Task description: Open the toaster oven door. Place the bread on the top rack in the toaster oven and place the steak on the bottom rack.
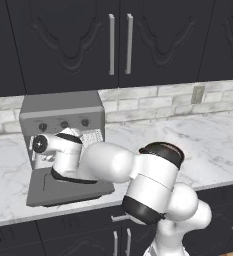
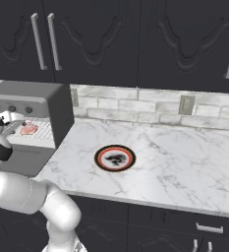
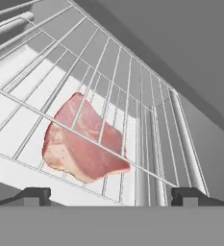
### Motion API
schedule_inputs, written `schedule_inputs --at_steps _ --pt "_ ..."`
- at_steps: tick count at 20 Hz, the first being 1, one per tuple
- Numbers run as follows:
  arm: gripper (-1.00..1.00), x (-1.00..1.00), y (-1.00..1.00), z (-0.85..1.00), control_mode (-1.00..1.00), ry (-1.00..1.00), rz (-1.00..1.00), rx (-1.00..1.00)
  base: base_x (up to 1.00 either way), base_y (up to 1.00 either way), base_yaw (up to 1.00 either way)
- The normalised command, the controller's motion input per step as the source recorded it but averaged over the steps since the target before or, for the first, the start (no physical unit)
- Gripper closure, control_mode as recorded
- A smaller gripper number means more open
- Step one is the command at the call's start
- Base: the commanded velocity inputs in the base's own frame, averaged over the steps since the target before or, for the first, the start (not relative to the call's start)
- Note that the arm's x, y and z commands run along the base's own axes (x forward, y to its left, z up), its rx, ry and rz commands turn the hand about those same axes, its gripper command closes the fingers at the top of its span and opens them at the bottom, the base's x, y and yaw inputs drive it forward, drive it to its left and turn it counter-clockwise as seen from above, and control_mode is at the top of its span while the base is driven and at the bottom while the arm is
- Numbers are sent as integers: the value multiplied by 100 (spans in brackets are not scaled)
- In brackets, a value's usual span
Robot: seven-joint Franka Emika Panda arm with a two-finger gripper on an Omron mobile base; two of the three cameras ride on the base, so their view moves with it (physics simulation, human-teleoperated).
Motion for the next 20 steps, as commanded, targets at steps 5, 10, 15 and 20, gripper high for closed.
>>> schedule_inputs --at_steps 5,10,15,20 --pt "-100 8 8 -7 -100 -11 0 -10 0 0 0" --pt "-100 16 2 -3 -100 -2 -1 -1 0 0 0" --pt "-100 17 -6 0 -100 0 0 0 0 0 0" --pt "-100 14 -13 -24 -100 -1 0 0 0 0 0"
